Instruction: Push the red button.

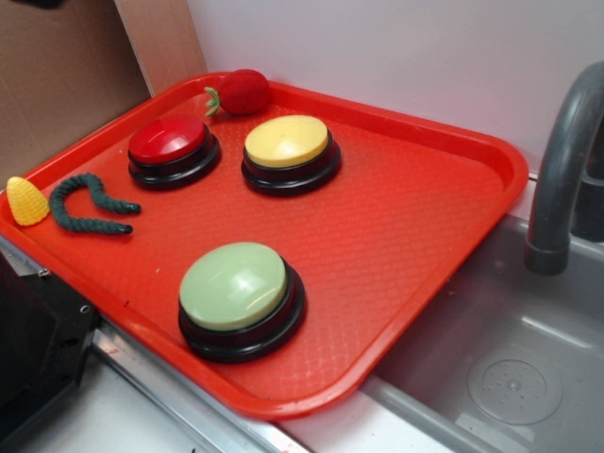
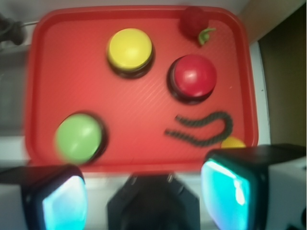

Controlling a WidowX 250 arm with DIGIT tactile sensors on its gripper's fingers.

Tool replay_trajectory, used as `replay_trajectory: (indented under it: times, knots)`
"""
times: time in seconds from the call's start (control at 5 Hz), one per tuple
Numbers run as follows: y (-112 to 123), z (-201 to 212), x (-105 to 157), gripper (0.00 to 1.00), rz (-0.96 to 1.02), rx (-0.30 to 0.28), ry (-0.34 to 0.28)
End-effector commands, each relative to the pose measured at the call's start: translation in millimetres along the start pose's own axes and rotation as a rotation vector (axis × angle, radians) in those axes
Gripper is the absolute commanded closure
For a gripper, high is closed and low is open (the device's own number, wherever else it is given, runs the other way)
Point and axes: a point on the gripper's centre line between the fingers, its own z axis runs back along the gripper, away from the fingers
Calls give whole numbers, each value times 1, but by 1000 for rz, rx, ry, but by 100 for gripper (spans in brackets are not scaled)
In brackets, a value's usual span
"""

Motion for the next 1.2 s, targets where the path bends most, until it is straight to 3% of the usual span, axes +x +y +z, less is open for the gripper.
replay_trajectory:
  times: [0.0,0.2,0.6,1.0]
  knots:
    - [58,-57,53,0,244,16,-75]
    - [65,-102,62,0,297,-11,-50]
    - [55,-147,79,0,192,-19,-17]
    - [54,-163,84,0,128,-8,1]
